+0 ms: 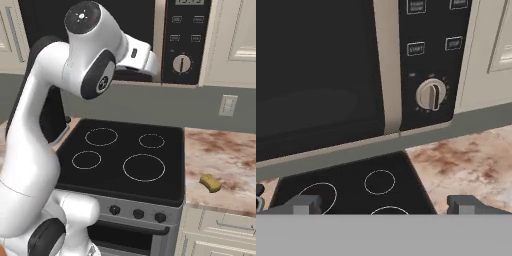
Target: Place the sponge inside the microwave to prepare for sanitizing.
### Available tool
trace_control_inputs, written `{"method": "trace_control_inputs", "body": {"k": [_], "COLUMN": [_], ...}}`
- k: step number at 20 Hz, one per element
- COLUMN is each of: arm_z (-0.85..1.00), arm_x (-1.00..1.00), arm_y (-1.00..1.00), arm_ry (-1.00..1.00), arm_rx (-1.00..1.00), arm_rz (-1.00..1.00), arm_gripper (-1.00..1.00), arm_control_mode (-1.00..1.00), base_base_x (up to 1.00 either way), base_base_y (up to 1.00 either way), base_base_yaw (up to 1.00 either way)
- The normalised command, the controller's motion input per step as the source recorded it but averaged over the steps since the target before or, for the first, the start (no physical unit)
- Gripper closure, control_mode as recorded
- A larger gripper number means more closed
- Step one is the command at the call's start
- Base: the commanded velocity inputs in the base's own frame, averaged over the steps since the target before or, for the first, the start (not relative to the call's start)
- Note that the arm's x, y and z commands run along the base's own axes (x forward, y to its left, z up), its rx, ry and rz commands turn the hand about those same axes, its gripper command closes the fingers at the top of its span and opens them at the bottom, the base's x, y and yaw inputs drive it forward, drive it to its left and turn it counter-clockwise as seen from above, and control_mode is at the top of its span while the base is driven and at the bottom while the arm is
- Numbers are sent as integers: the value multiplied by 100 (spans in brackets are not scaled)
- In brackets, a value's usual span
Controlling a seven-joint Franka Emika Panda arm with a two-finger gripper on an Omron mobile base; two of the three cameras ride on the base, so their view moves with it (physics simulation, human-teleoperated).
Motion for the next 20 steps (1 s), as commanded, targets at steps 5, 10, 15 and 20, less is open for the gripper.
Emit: {"method": "trace_control_inputs", "body": {"k": [5, 10, 15, 20], "arm_z": [0, 0, 0, 0], "arm_x": [52, 39, 27, 22], "arm_y": [-3, -23, -35, -9], "arm_ry": [-2, 3, 3, 0], "arm_rx": [0, 0, 0, 1], "arm_rz": [2, 0, 1, 6], "arm_gripper": [-100, -100, -100, -100], "arm_control_mode": [-100, -100, -100, -100], "base_base_x": [0, 0, 0, 0], "base_base_y": [0, 0, 0, 0], "base_base_yaw": [0, 0, 0, 0]}}
